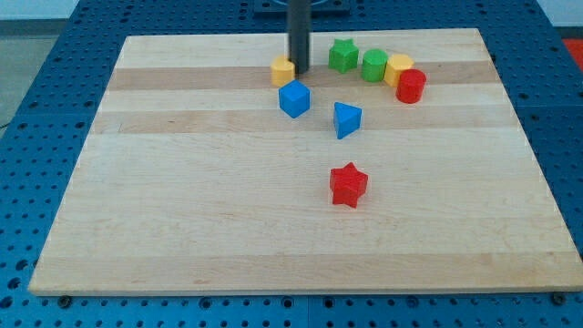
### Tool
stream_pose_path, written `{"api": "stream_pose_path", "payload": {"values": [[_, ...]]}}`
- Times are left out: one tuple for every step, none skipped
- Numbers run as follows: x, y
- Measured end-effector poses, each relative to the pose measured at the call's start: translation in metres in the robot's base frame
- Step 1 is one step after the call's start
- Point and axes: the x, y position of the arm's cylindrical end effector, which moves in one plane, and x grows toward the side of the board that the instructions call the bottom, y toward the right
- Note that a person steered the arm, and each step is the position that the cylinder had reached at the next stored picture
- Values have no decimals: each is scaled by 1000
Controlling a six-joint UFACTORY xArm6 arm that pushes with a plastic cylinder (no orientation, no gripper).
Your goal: Move the yellow heart towards the top left
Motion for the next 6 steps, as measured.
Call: {"api": "stream_pose_path", "payload": {"values": [[1, -4], [9, 38], [23, 19], [23, -48], [23, -88], [23, -37]]}}
